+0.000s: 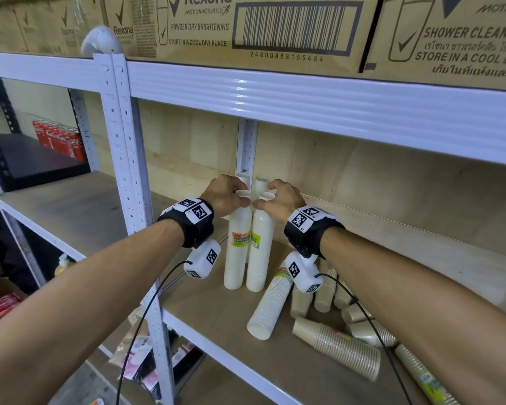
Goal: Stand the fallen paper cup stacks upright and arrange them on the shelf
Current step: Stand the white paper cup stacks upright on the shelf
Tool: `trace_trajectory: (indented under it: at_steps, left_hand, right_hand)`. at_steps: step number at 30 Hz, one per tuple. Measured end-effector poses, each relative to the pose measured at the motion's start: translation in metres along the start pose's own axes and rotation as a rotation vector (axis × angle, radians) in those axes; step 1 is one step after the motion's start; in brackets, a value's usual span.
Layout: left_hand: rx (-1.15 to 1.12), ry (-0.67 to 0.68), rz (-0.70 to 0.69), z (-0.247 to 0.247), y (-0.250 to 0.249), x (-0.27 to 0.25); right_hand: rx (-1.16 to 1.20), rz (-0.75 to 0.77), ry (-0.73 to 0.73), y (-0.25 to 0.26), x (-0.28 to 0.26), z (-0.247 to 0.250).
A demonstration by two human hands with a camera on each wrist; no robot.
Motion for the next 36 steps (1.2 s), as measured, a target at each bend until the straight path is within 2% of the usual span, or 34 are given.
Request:
trace_trajectory:
  at_steps: [8, 25, 36]
  left_hand:
    - [-0.009, -0.014, 0.015, 0.001, 0.003, -0.002]
    - [-0.009, 0.004, -0.003, 0.001, 0.001, -0.001]
    - [0.012, 0.061, 0.022, 0.006, -0.002, 0.013]
  right_hand:
    - [-0.014, 0.032, 0.061, 0.006, -0.002, -0.004]
    - [-0.064, 0.01, 0.014, 0.01, -0.007, 0.002]
    - [-0.066, 0.066, 0.035, 0.02, 0.004, -0.001]
Point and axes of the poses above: each hand's wrist, its own x-axis towards the middle knuckle, its own z-axis out of the back of the hand, y = z × x, the point moved 7 cm from there along x, towards the middle knuckle, and after that the axes turned 14 degrees about -y, right-handed, at the moved point
